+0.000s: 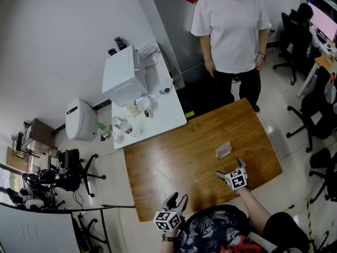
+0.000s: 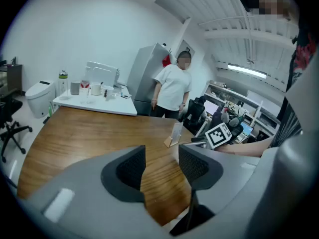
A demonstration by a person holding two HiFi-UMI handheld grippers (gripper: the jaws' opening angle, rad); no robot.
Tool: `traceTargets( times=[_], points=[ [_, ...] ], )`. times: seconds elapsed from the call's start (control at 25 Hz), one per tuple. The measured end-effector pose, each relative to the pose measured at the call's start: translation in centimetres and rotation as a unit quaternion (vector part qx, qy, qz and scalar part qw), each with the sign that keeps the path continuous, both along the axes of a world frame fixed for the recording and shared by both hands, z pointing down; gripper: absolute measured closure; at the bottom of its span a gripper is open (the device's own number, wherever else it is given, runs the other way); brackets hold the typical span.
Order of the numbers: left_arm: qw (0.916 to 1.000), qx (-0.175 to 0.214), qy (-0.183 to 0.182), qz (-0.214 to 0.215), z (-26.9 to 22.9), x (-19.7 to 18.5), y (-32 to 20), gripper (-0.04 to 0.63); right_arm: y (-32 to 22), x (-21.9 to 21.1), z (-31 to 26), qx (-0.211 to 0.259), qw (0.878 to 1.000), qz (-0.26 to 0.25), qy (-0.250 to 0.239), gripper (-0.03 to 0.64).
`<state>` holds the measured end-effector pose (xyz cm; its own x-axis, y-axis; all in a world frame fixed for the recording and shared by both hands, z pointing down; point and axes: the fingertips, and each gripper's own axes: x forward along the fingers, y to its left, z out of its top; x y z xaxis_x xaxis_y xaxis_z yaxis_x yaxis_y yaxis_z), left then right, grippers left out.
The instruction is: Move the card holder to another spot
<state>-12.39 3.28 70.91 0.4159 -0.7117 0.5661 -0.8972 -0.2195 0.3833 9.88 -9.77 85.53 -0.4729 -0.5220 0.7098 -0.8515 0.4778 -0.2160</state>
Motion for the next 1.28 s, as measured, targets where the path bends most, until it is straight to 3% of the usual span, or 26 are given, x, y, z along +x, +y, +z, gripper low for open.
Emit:
traceTargets(
  times=[0.12, 0.24, 0.36, 0.56, 0.72, 1.0, 1.28],
  points=[
    [0.9996, 0.002, 0.008, -0.029, 0.4, 1.7, -0.1, 0.385, -5.4, 2.5, 1.6, 0.009, 0.999, 0.004, 0.039, 0.035],
    [0.9995, 0.001, 0.002, -0.031, 0.6, 3.1, -0.2, 0.385, -9.4, 3.0, 3.7, 0.002, 0.999, -0.005, 0.052, 0.035],
    [0.9994, 0.000, -0.007, -0.034, 0.4, 3.2, -0.2, 0.385, -11.1, 1.4, 5.7, -0.008, 0.998, -0.024, 0.064, 0.035],
    [0.9989, 0.006, -0.002, -0.046, 0.1, 3.2, -0.3, 0.384, -12.0, 0.8, 7.6, -0.016, 0.997, 0.005, 0.077, 0.048],
    [0.9998, 0.002, 0.005, -0.022, 0.6, 4.3, -0.3, 0.384, -9.6, 2.3, 7.5, -0.019, 0.996, 0.023, 0.083, 0.051],
    [0.9990, 0.001, 0.032, 0.030, 1.7, 5.8, -1.4, 0.385, -0.8, 8.2, 5.5, -0.030, 0.992, 0.105, 0.061, 0.052],
    [0.9937, 0.006, 0.057, 0.096, 1.6, 8.4, -2.7, 0.385, 4.3, 9.4, -3.5, 0.030, 0.990, 0.132, 0.044, 0.054]
  ],
)
